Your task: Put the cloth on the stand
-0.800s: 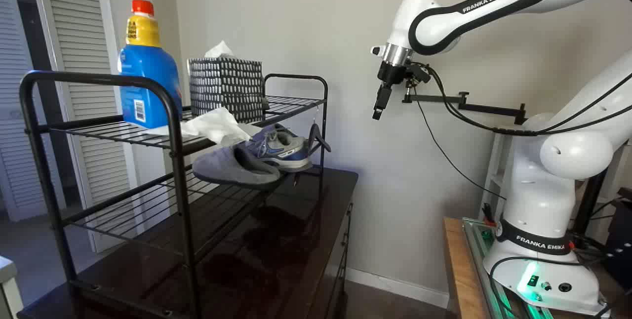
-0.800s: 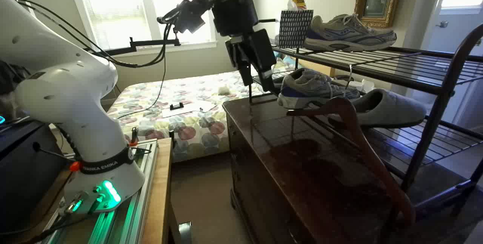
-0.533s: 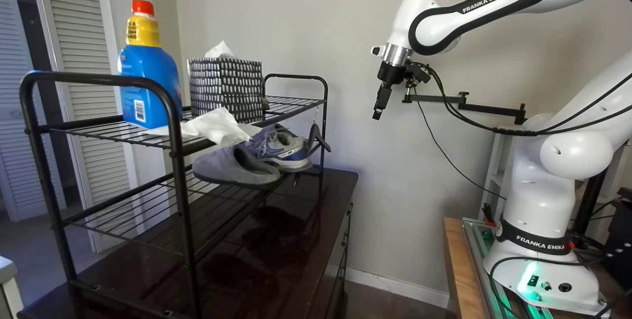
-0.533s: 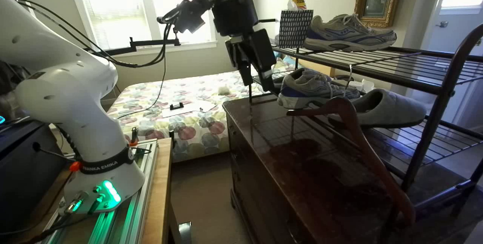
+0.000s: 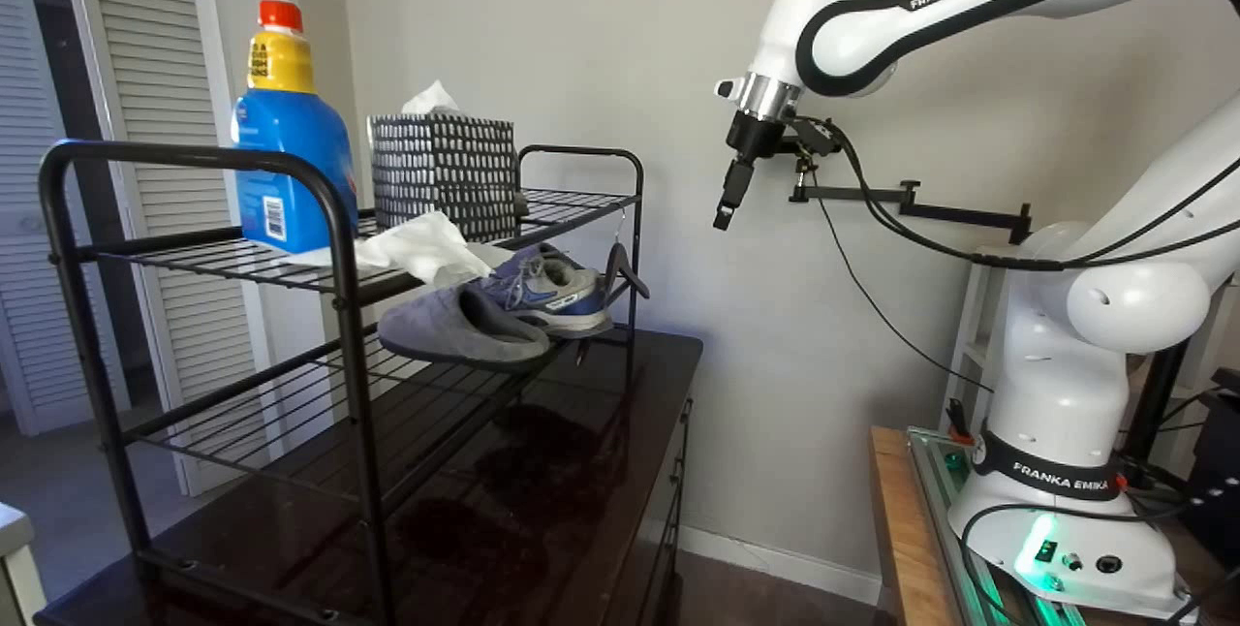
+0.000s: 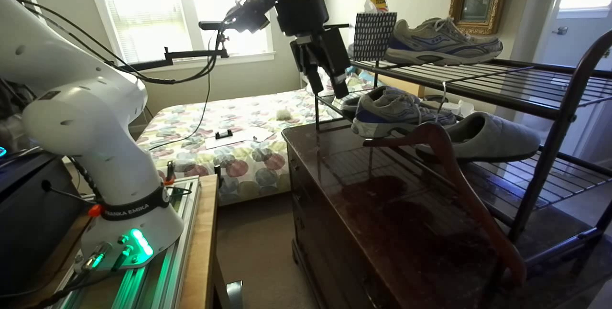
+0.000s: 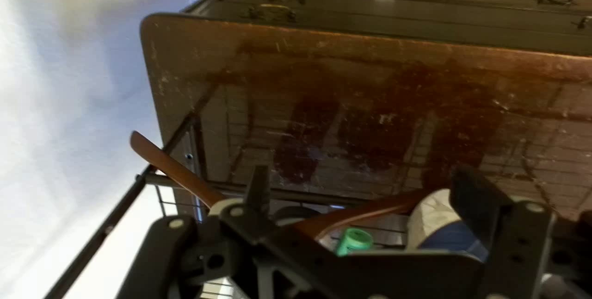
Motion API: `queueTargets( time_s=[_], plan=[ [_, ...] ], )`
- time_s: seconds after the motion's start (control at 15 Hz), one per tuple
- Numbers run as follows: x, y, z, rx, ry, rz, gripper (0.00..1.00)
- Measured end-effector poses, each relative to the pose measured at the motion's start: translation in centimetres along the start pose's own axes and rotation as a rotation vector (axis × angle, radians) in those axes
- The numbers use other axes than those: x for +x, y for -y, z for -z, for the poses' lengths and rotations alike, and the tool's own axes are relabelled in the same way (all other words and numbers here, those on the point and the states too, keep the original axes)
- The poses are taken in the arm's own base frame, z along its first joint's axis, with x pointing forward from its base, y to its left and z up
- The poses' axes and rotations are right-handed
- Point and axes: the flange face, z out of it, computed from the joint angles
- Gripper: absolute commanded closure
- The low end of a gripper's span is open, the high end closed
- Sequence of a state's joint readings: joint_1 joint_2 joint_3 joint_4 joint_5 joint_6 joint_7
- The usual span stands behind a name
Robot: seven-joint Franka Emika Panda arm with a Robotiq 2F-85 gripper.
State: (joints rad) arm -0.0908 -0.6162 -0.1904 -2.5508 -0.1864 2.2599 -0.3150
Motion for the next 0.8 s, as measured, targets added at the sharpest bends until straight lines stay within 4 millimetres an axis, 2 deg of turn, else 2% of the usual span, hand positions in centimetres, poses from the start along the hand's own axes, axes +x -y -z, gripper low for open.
queueTargets(
  time_s=[0.27, 0.4, 0.6, 0.8],
  plan=[
    [4.1, 6.6, 2.2, 0.115, -0.080, 0.069, 0.00],
    [6.2, 9.2, 3.3, 0.164, -0.113, 0.104, 0.00],
    [9.9, 11.7, 4.1, 0.204, -0.176, 0.131, 0.00],
    [13.7, 14.0, 3.9, 0.242, -0.217, 0.147, 0.00]
  ],
)
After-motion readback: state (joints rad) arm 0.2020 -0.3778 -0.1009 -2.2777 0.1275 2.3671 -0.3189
